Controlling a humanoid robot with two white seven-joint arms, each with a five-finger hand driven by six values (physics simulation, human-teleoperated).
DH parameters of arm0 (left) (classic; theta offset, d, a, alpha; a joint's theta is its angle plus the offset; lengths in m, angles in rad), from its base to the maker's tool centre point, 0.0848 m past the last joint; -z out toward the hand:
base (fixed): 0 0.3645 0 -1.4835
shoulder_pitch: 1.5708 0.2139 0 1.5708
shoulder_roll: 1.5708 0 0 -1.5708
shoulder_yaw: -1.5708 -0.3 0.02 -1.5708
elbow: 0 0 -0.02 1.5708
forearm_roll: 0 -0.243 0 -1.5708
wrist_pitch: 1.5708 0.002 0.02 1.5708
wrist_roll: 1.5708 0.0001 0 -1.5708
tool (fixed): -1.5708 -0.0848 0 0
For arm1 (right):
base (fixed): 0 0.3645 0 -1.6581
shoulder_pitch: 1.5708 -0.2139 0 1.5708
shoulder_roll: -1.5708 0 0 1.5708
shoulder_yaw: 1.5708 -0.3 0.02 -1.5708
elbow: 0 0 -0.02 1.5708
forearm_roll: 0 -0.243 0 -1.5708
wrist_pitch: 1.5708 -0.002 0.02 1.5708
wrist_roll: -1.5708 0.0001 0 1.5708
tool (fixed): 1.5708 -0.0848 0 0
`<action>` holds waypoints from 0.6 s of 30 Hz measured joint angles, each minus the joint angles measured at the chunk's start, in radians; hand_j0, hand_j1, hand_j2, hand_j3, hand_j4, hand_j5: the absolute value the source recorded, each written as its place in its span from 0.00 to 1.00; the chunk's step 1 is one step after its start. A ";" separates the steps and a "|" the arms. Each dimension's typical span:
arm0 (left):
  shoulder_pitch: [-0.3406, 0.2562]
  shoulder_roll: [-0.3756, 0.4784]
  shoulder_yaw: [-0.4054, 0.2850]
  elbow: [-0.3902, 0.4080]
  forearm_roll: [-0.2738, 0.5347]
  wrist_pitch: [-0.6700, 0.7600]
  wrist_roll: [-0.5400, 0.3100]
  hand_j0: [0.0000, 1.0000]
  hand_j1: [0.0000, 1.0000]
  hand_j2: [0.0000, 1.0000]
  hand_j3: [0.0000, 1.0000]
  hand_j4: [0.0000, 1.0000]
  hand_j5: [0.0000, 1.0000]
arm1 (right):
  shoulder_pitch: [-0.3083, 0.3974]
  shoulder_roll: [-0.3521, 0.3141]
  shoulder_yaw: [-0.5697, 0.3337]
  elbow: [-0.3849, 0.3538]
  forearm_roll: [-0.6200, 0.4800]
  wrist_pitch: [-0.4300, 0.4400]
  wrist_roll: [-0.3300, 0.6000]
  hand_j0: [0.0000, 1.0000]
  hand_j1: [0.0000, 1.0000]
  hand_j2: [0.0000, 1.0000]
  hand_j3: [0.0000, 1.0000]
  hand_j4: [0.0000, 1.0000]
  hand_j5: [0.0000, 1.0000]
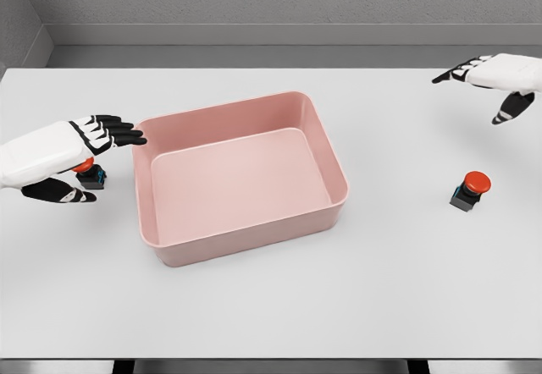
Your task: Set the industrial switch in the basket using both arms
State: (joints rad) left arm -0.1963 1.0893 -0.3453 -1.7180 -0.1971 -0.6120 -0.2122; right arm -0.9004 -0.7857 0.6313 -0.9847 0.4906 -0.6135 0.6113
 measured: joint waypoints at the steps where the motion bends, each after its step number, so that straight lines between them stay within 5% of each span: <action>1: 0.000 0.000 0.000 0.000 0.000 0.000 0.000 1.00 1.00 1.00 1.00 1.00 1.00 | 0.000 0.000 0.000 -0.001 0.000 0.000 0.000 1.00 1.00 1.00 1.00 1.00 1.00; 11: -0.002 -0.002 0.004 0.044 -0.001 0.003 0.002 1.00 1.00 1.00 1.00 1.00 1.00 | 0.008 -0.046 0.067 -0.010 0.000 0.000 -0.077 1.00 1.00 1.00 1.00 1.00 1.00; 18: -0.003 -0.013 0.003 0.115 -0.024 0.090 0.002 1.00 1.00 1.00 1.00 1.00 1.00 | 0.071 -0.149 0.110 -0.129 0.000 0.000 -0.133 1.00 1.00 1.00 1.00 1.00 1.00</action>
State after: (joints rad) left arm -0.1994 1.0763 -0.3425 -1.6031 -0.2215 -0.5223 -0.2104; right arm -0.8299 -0.9350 0.7410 -1.1133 0.4908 -0.6132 0.4783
